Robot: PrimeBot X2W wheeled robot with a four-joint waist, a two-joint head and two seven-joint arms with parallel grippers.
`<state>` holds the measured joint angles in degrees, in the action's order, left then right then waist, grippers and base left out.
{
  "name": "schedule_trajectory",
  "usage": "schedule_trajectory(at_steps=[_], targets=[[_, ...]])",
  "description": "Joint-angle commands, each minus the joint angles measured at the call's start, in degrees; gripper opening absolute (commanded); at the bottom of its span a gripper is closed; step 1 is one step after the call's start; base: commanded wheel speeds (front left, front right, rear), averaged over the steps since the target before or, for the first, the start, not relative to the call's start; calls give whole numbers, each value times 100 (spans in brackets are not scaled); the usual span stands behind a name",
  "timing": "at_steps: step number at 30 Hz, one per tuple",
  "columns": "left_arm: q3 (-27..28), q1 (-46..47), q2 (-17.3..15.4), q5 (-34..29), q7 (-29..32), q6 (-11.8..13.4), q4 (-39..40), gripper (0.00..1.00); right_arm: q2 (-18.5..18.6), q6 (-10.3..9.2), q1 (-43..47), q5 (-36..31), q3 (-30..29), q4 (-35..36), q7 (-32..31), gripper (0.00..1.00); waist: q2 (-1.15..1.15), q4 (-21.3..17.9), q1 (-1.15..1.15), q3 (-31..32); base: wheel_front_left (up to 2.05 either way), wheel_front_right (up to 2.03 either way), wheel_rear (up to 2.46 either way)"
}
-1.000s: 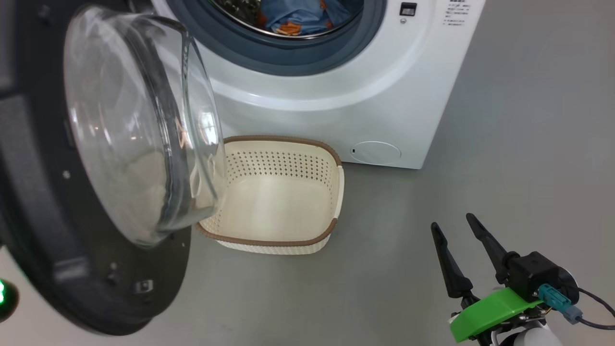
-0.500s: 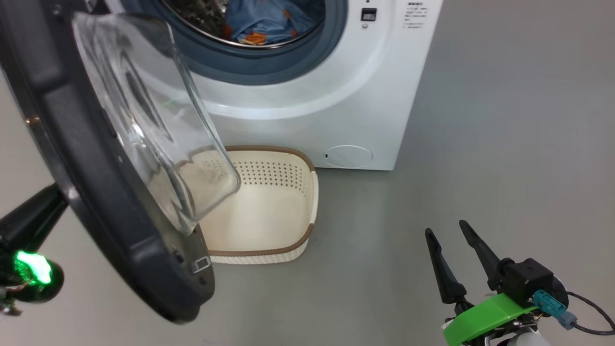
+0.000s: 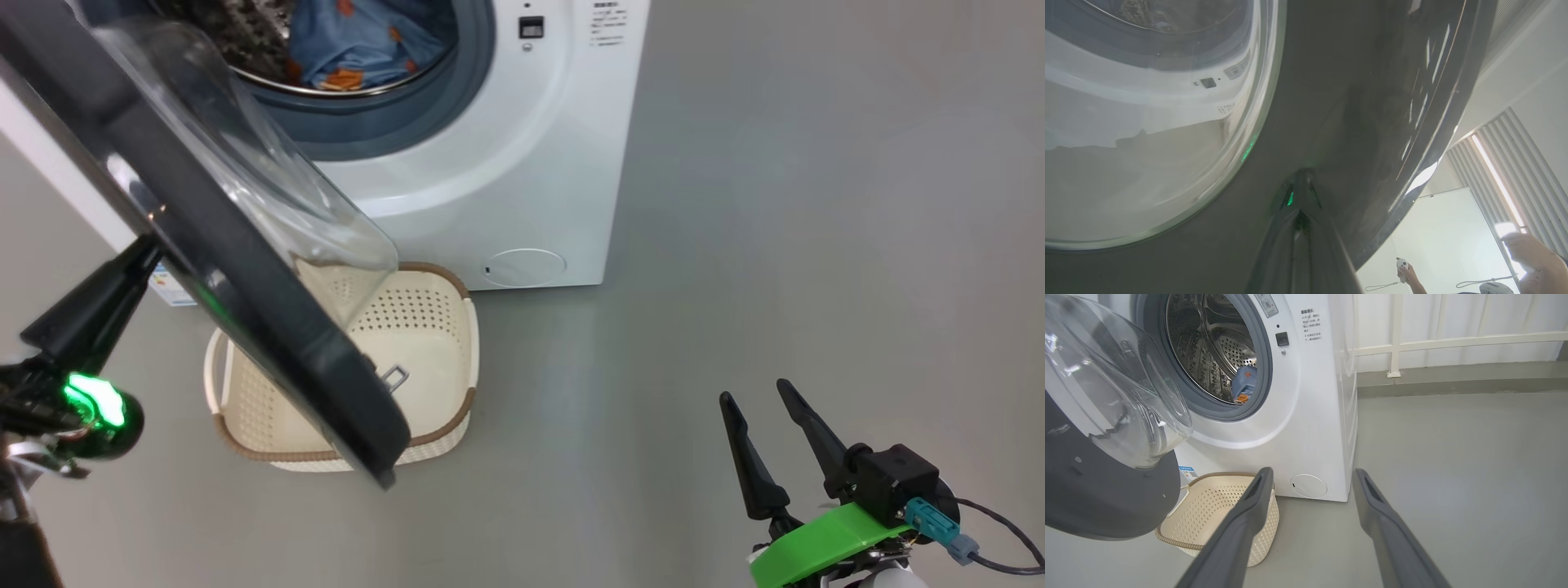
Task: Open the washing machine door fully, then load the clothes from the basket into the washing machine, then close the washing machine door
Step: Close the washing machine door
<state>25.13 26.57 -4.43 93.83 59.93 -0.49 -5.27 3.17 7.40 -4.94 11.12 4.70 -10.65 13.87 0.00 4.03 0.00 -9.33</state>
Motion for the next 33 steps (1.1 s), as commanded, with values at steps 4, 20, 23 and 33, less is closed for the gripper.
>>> schedule_trajectory(at_steps=[4, 20, 23, 33], targets=[[-14, 329, -34, -107, -189, -218, -26, 0, -29, 9, -155, 56, 139, 113, 94, 100, 0, -218, 0, -38, 0, 0, 0], [-429, 946, 145, -401, -1542, -685, -899, 0, -29, 9, -263, 70, 156, 131, 109, 100, 0, -567, 0, -231, 0, 0, 0], [-478, 1070, 149, -430, -1803, -695, -964, 0, -29, 9, -278, 74, 158, 141, 110, 100, 0, -635, 0, -284, 0, 0, 0], [-551, 1228, 140, -526, -2241, -699, -965, 0, -29, 9, -318, 106, 145, 211, 112, 100, 0, -824, 0, -413, 0, 0, 0]])
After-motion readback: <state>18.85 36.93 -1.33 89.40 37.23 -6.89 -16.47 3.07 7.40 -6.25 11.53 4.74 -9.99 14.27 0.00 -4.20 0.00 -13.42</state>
